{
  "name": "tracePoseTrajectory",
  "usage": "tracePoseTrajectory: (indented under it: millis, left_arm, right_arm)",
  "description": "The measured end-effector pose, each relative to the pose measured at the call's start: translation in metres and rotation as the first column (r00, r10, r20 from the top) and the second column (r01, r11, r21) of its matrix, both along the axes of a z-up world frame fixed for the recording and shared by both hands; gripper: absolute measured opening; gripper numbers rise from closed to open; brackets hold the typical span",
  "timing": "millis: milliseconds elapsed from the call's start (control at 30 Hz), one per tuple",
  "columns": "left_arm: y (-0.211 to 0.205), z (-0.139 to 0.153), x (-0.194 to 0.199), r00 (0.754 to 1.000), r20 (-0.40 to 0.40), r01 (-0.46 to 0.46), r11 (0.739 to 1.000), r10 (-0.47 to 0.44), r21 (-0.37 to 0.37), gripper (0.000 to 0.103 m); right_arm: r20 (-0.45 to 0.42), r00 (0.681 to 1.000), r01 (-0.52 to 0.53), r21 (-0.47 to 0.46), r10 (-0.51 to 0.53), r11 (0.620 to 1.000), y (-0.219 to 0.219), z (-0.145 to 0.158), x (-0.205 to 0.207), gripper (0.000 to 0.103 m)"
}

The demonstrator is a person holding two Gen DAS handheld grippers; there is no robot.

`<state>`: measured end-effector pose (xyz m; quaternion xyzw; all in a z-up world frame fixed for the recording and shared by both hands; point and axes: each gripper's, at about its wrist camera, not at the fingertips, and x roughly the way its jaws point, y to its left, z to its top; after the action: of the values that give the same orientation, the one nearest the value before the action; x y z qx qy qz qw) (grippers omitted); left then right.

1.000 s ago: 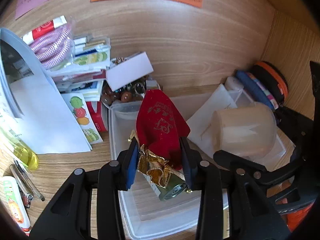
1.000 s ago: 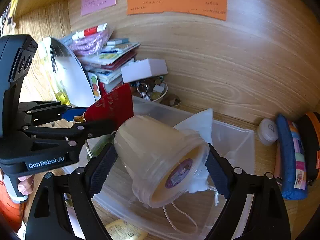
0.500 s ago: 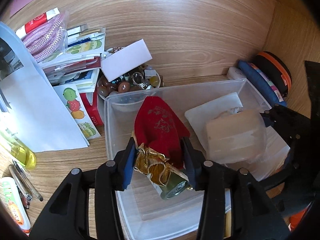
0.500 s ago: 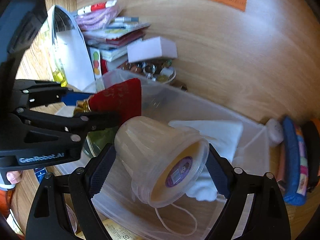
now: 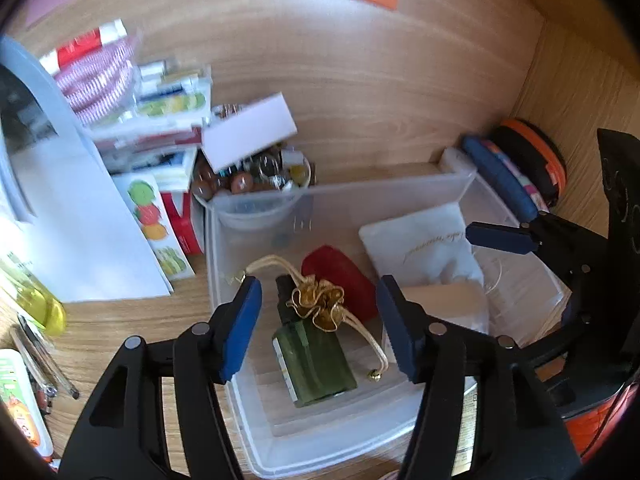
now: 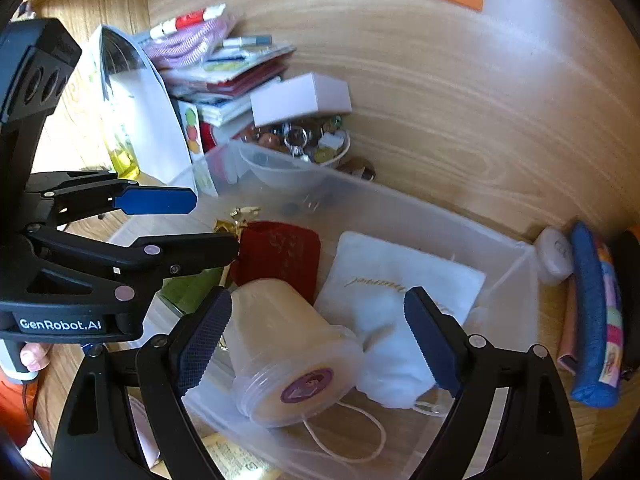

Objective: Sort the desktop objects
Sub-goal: 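Carry the red pouch and clear cup into the clear box and release both, then move both grippers back toward the pink container and gold charm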

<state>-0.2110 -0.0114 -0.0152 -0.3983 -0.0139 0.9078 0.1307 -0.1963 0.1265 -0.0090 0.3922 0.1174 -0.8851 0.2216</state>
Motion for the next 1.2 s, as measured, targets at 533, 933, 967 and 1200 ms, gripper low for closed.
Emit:
tracePoseTrajectory:
  millis: [533,933,967,1200]
  left_arm:
    - [0.001,0.049,0.044,0.988,-0.147,-0.05,0.998,0.043,-0.05,0.077]
    - [-0.002,0.077,0.109,0.962,-0.253,-0.12,0.991,0.101,-0.063,0.094]
    - [-0.001,0.078,0.116,0.959,-0.261,-0.128,0.99,0.106,-0.067,0.095]
    - [0.002,0.069,0.149,0.959,-0.261,-0.13,0.989,0.107,-0.072,0.095]
  right_arm:
    - [-0.142,0.988,0.062,0.061,-0.053,0.996,0.015,0.038,0.047,0.092]
    - [-0.235,0.969,0.082,0.012,-0.077,0.997,0.03,0.07,0.104,0.095]
    - [-0.241,0.967,0.083,0.009,-0.078,0.997,0.031,0.072,0.109,0.096]
    - [-0.266,0.96,0.086,-0.003,-0.084,0.996,0.038,0.074,0.139,0.098]
